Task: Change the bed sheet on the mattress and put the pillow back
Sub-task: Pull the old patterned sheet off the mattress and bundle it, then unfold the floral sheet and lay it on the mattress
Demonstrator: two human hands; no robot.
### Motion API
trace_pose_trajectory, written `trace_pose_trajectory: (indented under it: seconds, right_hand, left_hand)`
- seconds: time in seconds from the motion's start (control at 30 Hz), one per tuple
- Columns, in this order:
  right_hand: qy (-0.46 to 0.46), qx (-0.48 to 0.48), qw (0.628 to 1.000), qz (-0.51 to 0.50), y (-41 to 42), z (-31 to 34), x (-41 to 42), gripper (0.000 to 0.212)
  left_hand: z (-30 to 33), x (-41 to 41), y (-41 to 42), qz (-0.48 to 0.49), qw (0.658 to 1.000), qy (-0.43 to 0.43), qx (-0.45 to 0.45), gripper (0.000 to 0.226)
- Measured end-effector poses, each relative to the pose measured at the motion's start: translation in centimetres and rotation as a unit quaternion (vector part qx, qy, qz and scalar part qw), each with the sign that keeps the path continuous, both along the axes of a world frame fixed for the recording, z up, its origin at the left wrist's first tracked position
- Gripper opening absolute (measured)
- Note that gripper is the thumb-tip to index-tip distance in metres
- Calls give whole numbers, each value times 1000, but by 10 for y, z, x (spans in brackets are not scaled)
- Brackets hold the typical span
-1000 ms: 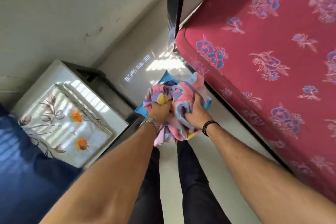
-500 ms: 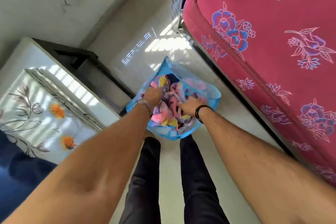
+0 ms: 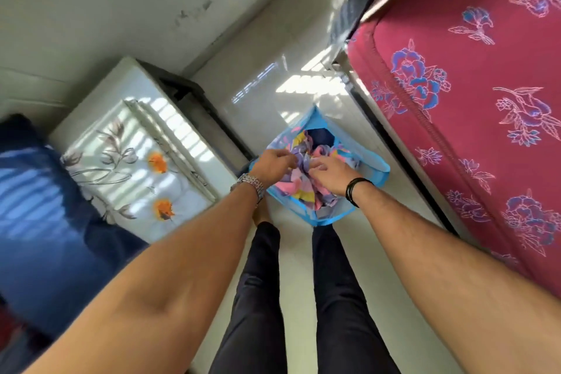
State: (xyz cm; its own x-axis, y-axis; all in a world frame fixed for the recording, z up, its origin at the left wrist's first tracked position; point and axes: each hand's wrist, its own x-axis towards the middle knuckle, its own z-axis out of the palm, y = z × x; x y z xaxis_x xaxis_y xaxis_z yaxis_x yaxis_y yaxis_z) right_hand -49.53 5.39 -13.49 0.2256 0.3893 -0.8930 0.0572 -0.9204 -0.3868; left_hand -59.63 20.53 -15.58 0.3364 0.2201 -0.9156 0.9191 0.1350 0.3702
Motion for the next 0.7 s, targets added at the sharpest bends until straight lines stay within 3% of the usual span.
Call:
trace_pose_trajectory:
  seconds: [0.07, 0.13, 0.23, 0.3, 0.37, 0.53, 0.7]
  right_hand:
    - [6, 13, 1000, -7, 20, 1, -7, 20]
    - [14, 30, 999, -18, 44, 6, -15, 23]
    - [16, 67, 997, -20, 90, 27, -40, 16]
    - [27, 80, 995, -43, 103, 33, -50, 13]
    - [35, 85, 994, -53, 110, 28, -70, 11]
    - [77, 45, 994, -65, 95, 34, -105, 19]
    - [51, 14, 996, -76, 74, 100, -108, 22]
  left_hand:
    - [25, -10, 13, 48, 999, -4, 9, 27]
    - [40, -31, 31, 30, 991, 19, 127, 37]
    - [33, -92, 58, -56, 945, 160, 281, 69]
    - [25, -127, 64, -75, 922, 262, 275, 87]
    - [10, -158, 68, -51, 923, 293, 245, 86]
    - [9, -167, 86, -9, 946, 242, 215, 50]
    - [98, -158, 124, 75, 974, 115, 178, 40]
